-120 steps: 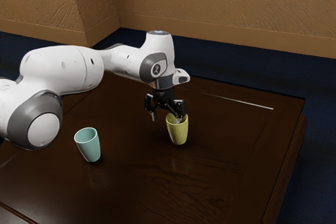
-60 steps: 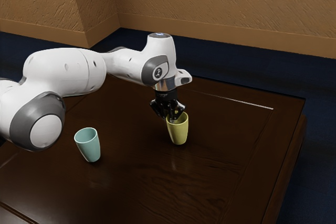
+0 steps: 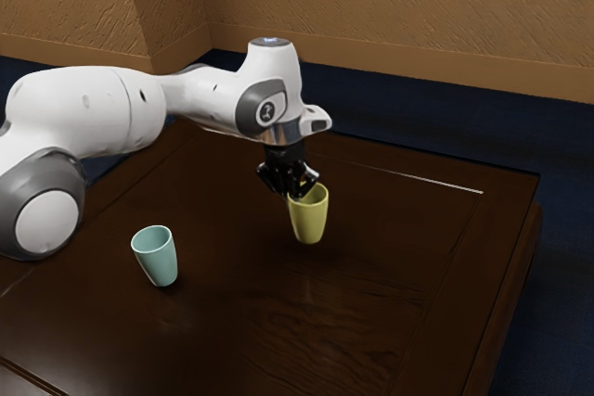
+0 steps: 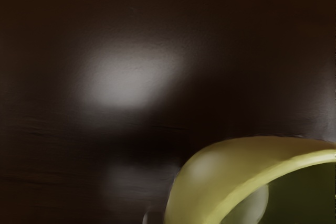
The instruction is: Place the right cup onto the left cup
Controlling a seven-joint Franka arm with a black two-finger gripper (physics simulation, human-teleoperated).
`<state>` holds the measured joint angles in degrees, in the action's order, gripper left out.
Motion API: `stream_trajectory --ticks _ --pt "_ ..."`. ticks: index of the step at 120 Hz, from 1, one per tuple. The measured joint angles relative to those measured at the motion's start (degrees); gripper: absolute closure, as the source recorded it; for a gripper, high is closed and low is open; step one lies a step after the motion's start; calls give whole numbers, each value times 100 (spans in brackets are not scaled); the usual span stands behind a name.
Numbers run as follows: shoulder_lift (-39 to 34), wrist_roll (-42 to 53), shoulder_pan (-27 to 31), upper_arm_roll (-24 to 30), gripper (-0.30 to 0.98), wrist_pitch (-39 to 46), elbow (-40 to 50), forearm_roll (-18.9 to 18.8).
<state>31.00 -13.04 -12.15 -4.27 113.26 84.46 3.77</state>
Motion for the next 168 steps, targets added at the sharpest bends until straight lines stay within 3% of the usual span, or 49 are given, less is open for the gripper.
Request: stream_trajectory --ticks 26,54,129,168 --pt "-1180 -39 51 -105 79 -22 1080 -168" --pt "-1891 -61 72 -824 79 -459 1249 -500" --pt "-1998 353 92 -2297 79 -903 1581 -631" --pt "-2517 603 -186 -2428 79 -821 2294 -691"
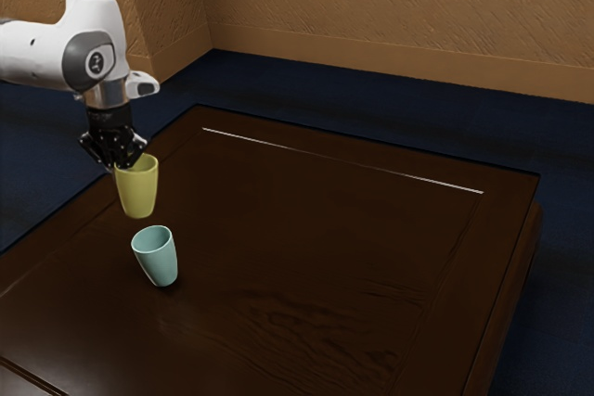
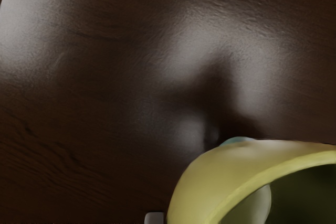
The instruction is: Place the right cup onto the left cup
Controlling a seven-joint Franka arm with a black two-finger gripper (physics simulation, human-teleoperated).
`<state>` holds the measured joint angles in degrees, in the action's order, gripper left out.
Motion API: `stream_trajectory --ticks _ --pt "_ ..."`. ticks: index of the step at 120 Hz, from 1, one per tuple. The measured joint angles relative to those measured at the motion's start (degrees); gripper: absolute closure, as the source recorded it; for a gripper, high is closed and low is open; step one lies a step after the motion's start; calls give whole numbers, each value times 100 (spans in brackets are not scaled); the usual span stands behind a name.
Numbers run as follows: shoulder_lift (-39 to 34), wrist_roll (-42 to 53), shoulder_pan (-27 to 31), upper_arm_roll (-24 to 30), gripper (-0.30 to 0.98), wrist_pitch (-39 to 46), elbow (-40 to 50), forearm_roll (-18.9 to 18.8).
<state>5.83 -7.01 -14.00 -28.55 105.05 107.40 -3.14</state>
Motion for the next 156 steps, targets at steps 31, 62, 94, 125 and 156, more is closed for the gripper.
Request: stream_trajectory --ticks 31,62,94,125,156 --pt "-32 -17 -11 1 79 353 367 266" --pt "-192 -81 -36 23 79 604 743 355" --pt "-173 -132 -30 25 79 799 897 367" --pt "-125 -127 -67 83 32 886 874 330" --pt "-123 -117 -110 87 10 910 864 324"
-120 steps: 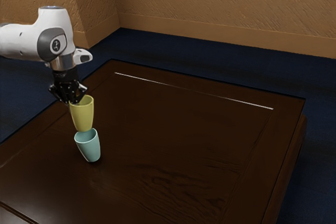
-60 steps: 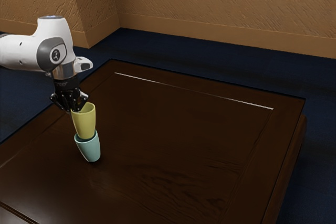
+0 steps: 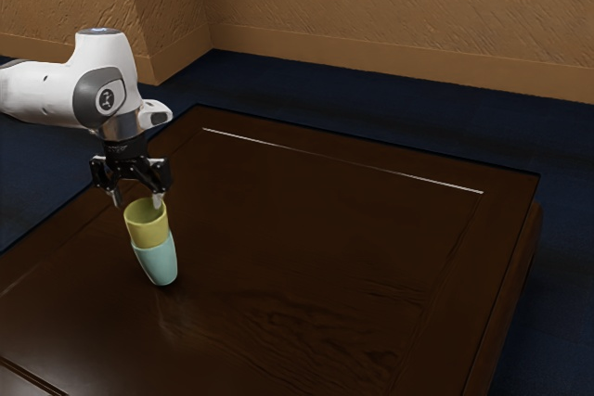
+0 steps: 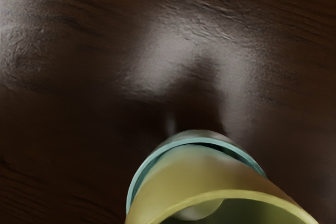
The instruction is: Place the right cup onto the left cup
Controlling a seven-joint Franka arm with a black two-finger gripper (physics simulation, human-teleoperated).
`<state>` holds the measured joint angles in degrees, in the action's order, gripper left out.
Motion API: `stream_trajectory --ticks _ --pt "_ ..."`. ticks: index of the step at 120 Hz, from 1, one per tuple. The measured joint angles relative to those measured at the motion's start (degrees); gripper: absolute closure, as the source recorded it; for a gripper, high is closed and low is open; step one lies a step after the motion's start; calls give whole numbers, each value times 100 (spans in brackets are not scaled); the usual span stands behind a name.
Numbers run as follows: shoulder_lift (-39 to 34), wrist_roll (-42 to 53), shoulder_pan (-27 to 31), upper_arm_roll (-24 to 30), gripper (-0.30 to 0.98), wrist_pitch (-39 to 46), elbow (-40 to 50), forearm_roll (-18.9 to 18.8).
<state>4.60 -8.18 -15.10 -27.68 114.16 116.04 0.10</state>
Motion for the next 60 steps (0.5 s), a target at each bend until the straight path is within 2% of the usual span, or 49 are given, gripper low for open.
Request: stream_trajectory --ticks 16,43,60 --pt "28 4 -25 20 5 -24 -194 -4" --pt "73 59 -153 475 2 -759 -1578 -92" --pt "80 416 -152 731 1 -1360 -2362 -112"
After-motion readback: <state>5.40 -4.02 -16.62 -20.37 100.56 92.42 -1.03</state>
